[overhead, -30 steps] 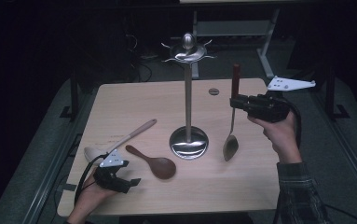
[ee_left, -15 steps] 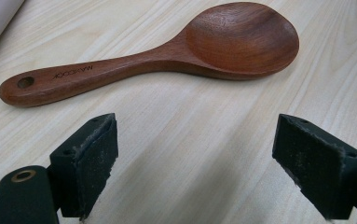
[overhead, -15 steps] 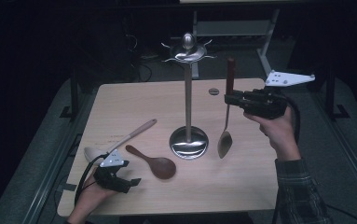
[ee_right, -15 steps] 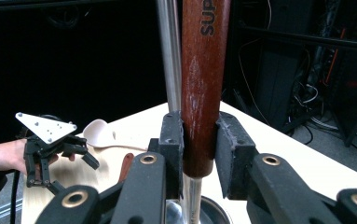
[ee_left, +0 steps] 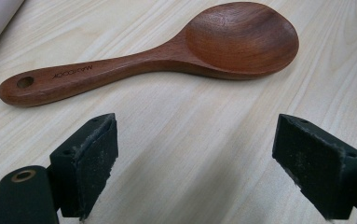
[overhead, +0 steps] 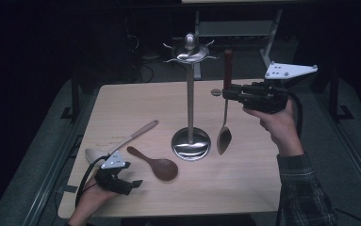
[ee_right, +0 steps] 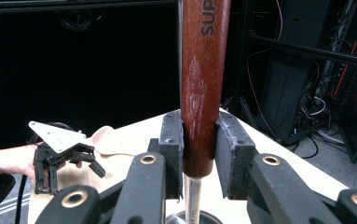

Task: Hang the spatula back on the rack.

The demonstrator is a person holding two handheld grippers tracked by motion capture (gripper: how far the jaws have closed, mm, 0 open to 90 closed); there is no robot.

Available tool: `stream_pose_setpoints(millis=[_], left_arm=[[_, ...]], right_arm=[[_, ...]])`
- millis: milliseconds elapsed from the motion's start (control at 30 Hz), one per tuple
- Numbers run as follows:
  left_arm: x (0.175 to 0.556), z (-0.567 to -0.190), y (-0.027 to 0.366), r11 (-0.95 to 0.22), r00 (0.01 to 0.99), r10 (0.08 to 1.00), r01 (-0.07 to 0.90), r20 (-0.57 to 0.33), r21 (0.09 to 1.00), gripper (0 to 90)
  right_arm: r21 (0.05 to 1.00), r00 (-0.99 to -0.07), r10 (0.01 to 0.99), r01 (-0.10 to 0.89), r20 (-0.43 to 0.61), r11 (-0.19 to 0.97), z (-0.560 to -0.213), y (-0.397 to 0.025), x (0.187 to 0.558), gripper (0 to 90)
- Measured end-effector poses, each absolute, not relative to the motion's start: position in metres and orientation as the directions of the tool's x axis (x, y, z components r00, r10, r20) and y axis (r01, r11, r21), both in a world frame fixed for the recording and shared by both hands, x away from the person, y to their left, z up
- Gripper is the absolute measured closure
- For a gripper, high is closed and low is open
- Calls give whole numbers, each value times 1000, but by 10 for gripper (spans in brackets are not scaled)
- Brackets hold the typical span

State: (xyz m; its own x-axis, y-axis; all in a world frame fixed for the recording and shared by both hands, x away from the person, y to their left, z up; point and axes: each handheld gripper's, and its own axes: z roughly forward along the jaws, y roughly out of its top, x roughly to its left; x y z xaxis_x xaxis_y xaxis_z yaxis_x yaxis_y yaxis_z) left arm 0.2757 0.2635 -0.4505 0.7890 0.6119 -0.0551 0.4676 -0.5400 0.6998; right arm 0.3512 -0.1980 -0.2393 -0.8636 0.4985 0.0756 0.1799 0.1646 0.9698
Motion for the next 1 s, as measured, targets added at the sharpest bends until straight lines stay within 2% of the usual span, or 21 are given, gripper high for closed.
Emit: stream_pose_setpoints(millis=[1000], left_arm=[[276,-451,264,-536,789,612,469,-59,702,137]], right_arm=[[960,-878,474,190,73,204,-238,-171,370,736]])
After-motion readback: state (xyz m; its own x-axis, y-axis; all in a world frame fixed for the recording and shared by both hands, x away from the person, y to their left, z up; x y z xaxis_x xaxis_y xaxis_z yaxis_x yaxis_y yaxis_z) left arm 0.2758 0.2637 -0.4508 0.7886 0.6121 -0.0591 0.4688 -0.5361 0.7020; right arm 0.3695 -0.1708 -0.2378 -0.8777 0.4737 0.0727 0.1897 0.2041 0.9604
